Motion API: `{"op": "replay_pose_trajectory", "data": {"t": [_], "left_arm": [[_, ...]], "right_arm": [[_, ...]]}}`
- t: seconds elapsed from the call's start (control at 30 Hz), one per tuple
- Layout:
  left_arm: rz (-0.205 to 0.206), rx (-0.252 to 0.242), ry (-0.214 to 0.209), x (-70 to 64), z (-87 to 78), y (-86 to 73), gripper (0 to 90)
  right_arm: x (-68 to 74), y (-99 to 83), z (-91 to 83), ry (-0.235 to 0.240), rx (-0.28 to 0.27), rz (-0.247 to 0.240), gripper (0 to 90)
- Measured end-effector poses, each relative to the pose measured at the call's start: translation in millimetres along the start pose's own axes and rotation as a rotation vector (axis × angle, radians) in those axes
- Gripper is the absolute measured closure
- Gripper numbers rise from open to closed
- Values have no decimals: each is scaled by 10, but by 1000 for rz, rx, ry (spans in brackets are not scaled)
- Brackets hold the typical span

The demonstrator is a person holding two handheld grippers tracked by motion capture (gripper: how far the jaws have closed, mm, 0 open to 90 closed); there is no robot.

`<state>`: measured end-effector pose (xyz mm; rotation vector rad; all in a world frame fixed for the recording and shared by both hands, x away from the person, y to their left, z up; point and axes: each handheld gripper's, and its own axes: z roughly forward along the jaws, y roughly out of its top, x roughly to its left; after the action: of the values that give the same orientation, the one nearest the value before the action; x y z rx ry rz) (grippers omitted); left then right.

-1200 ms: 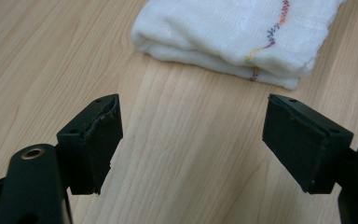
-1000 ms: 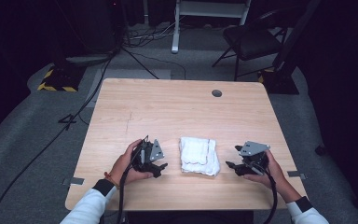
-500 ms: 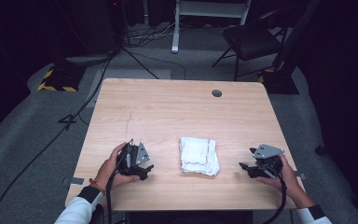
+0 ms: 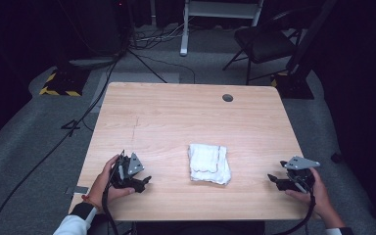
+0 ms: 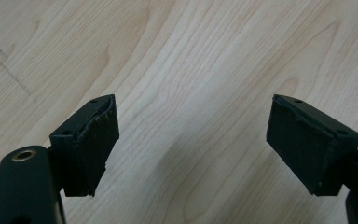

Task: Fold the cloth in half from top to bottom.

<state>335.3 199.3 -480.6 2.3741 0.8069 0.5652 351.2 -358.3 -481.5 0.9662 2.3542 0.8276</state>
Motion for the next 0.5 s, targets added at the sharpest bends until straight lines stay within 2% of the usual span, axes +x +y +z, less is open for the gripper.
{"op": "replay_pose_trajectory", "data": {"t": [0.2, 0.37, 0.4, 0.47, 0.5], "left_arm": [[-58, 28, 13, 87, 15, -169, 176], [-109, 4, -22, 181, -16, -295, 170], [-132, -6, -33, 215, -21, -335, 167], [-222, -31, -78, 292, -23, -447, 166], [-237, -43, -82, 314, -25, -481, 165]], "right_arm": [[-105, -200, -49, 3, -15, 92, 261], [-168, -343, -54, 14, -35, 160, 256], [-178, -357, -58, 16, -37, 167, 254], [-207, -400, -60, 27, -52, 193, 244], [-218, -420, -56, 34, -59, 211, 234]]}}
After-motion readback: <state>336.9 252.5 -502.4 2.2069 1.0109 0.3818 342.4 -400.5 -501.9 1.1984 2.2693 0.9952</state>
